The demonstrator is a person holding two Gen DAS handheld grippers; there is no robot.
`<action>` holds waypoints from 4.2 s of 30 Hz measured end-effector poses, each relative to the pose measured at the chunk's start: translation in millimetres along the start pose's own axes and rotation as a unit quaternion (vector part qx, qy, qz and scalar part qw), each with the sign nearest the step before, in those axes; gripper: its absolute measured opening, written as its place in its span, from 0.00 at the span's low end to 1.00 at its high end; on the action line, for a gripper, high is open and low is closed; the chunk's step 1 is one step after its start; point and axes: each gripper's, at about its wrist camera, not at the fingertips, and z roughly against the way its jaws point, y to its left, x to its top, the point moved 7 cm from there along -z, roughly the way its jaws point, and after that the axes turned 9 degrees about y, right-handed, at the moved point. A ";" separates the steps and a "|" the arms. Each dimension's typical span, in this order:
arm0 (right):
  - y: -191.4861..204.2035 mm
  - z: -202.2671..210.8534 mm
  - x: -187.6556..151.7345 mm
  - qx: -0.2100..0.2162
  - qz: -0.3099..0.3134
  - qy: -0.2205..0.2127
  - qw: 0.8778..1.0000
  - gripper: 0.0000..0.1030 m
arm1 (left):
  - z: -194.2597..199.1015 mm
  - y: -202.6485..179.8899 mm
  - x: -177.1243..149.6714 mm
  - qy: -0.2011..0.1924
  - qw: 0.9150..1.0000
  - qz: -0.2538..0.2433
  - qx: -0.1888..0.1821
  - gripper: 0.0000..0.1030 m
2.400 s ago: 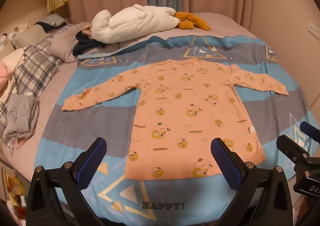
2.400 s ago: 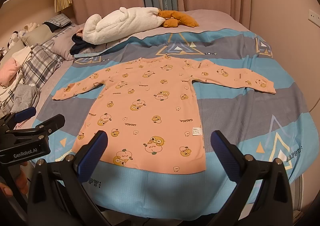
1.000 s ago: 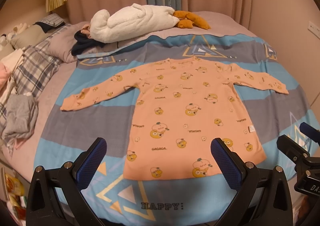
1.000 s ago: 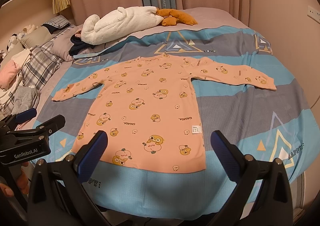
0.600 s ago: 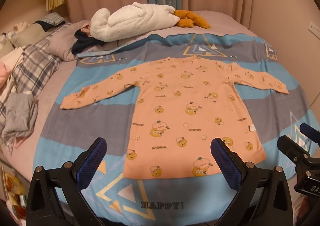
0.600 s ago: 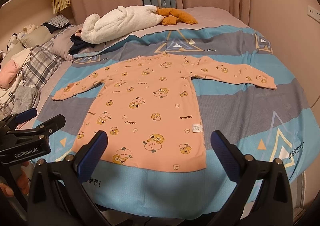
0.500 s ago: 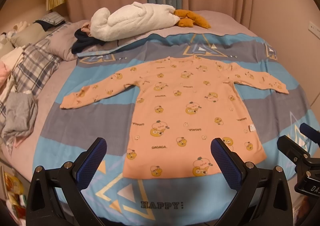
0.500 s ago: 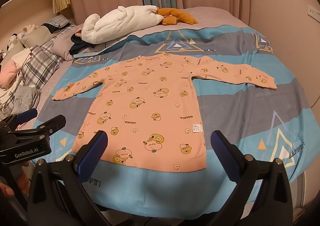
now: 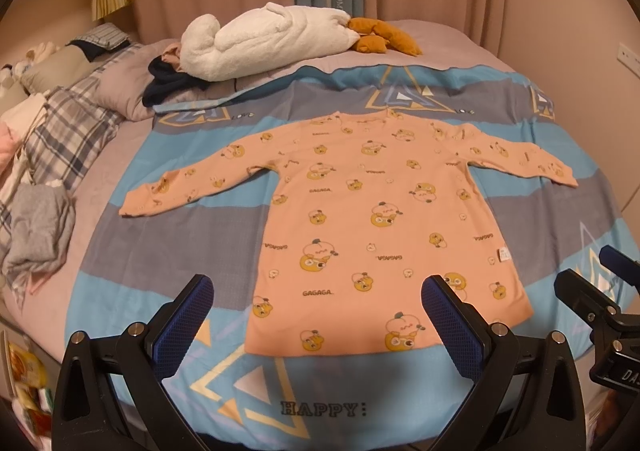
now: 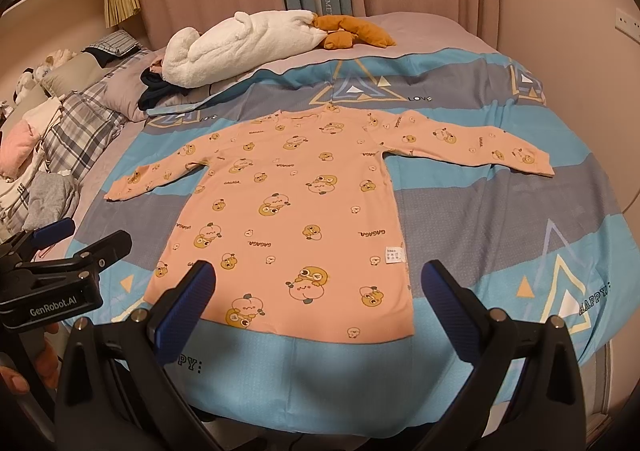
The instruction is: Fold small clothes
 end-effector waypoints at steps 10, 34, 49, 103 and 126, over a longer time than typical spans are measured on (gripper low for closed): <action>-0.9 -5.2 -2.1 0.003 -0.009 0.002 1.000 1.00 | -8.8 1.8 -3.6 0.004 1.000 0.008 -0.012 1.00; -93.7 -46.6 20.8 0.084 -0.154 -0.003 0.985 1.00 | -63.6 43.2 16.4 0.026 0.994 0.094 -0.050 1.00; -340.9 -147.9 54.7 0.124 -0.455 -0.061 0.880 0.67 | -131.7 -8.3 81.7 0.051 0.972 0.117 -0.197 1.00; 130.2 -244.3 195.4 0.129 0.258 0.047 0.956 0.75 | -181.0 146.7 109.0 0.031 0.958 0.238 -0.159 1.00; 133.9 -319.6 210.5 0.077 0.238 0.063 0.966 0.06 | -207.3 143.5 123.6 0.042 0.945 0.247 -0.210 1.00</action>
